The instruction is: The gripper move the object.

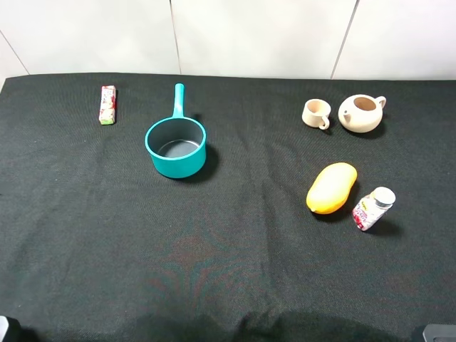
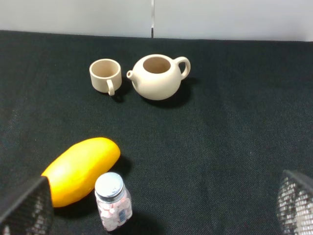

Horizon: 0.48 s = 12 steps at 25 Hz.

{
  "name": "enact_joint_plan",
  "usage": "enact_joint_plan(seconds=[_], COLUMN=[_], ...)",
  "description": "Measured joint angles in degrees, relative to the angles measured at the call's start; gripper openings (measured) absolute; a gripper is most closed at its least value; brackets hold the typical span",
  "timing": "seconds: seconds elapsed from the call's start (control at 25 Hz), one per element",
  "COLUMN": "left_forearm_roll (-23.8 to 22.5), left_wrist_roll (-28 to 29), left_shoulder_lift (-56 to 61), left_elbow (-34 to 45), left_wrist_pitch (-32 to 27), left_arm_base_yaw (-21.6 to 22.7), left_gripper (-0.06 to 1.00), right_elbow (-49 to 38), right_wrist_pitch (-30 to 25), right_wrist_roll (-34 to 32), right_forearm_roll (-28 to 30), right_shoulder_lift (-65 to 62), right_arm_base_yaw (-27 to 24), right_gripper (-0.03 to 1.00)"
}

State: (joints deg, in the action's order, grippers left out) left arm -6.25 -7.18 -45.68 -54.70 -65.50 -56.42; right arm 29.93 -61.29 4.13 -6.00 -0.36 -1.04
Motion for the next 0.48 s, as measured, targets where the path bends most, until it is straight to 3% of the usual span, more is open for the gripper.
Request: enact_joint_plan(seconds=[0.16, 0.48], left_forearm_roll=[0.00, 1.91], left_wrist_roll=[0.00, 0.07], left_shoulder_lift=[5.66, 17.40], left_elbow=[5.09, 13.39], left_wrist_pitch=[3.65, 5.01], left_arm_base_yaw=[4.81, 15.41], left_gripper=[0.88, 0.88], right_elbow=[0.00, 0.00], right_wrist_pitch=[0.00, 0.00], right_wrist_roll=[0.00, 0.00], right_forearm_roll=[0.00, 0.00], right_shoulder_lift=[0.00, 0.00], right_arm_base_yaw=[0.00, 0.00], right_gripper=[0.69, 0.69])
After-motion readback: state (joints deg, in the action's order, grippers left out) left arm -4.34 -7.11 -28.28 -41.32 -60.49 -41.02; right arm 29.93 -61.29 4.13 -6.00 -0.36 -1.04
